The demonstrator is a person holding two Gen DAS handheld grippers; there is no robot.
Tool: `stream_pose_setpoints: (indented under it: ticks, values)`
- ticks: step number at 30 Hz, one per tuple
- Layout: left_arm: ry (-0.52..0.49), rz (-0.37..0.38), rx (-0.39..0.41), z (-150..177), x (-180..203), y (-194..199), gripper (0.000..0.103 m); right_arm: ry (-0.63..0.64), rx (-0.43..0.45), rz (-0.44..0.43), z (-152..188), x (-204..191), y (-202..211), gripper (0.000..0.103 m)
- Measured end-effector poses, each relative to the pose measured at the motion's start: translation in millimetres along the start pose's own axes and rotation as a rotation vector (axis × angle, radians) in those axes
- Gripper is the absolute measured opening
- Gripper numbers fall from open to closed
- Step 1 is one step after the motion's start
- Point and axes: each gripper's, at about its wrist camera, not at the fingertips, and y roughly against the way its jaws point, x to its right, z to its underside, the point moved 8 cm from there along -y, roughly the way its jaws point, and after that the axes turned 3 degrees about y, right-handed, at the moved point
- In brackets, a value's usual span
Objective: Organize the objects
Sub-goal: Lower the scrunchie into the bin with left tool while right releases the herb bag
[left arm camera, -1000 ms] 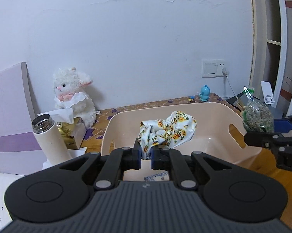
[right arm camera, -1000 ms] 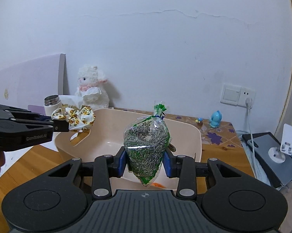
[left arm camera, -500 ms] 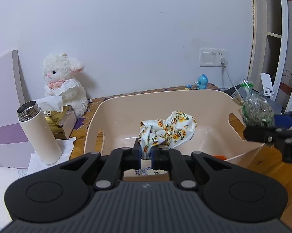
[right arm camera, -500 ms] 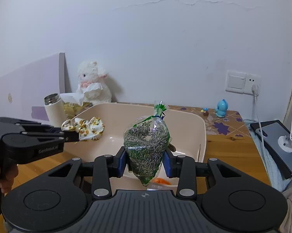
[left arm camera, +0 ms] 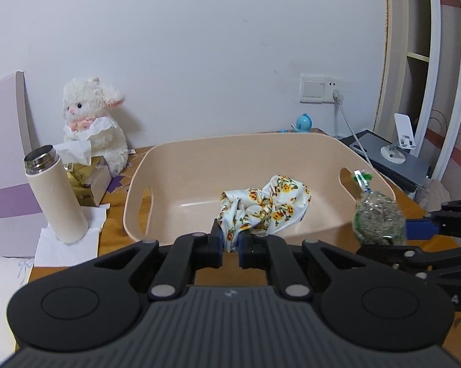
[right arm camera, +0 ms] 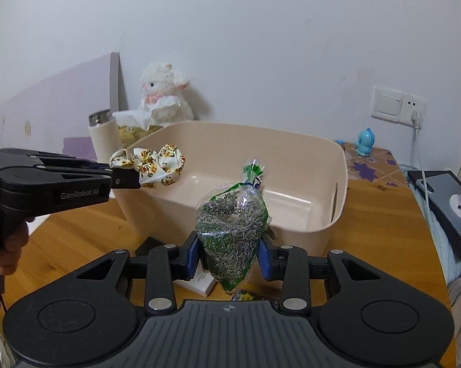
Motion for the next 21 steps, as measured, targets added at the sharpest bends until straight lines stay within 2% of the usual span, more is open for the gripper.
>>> stream_pose_setpoints:
  ticks: [5, 11, 21]
  values:
    - [-0.014, -0.006, -0.019, 11, -1, -1, 0.010, -0.006, -0.045, -0.009, 14, -3, -9, 0.036]
    - [-0.021, -0.004, -0.017, 12, 0, -1, 0.010, 0.017, -0.045, -0.011, 18, -10, -5, 0.036]
    - [0.004, -0.016, -0.001, -1, -3, -9, 0.010, -0.002, 0.035, 0.023, -28, 1, -8, 0.035]
